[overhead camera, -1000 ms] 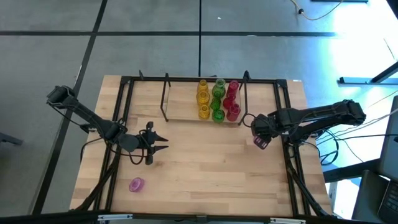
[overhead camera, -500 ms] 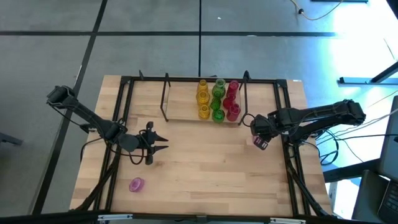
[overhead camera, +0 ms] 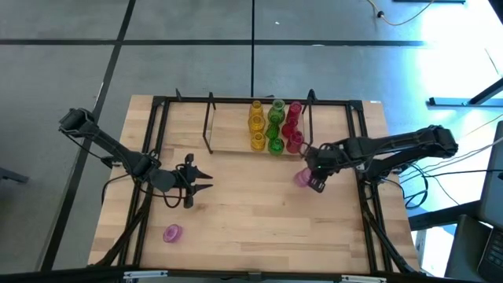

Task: Sort vases onto shelf
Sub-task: Put the right violet vase on the shelf

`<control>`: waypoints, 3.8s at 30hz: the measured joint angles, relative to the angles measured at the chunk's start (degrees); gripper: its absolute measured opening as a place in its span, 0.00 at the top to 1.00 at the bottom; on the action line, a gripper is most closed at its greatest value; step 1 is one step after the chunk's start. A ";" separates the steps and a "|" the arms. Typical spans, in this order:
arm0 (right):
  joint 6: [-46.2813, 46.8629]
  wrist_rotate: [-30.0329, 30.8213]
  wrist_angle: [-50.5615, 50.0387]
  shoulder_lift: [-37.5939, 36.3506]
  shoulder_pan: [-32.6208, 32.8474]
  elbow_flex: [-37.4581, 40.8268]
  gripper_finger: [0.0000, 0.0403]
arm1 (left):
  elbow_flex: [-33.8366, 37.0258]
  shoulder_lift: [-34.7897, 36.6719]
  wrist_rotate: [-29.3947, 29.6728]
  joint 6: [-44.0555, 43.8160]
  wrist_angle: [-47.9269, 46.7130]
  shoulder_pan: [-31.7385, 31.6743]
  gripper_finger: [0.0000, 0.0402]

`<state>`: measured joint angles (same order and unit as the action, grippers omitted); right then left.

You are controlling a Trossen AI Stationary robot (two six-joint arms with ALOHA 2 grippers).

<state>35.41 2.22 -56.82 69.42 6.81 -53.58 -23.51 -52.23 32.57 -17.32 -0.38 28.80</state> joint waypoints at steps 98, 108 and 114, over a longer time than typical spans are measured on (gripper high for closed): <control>-26.85 0.55 27.07 35.76 5.87 -28.44 0.52 | 0.00 0.00 -0.13 -0.22 0.04 0.46 0.71; -28.16 2.83 26.31 35.71 5.53 -28.44 0.80 | 0.00 0.00 -0.65 -0.05 0.02 0.46 0.71; -29.29 4.00 26.93 35.70 5.53 -28.44 0.79 | 0.00 0.00 -0.67 1.25 0.00 0.46 0.71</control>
<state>6.12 6.22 -29.90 105.12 12.34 -82.02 -23.51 -52.23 31.90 -16.07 -0.38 29.26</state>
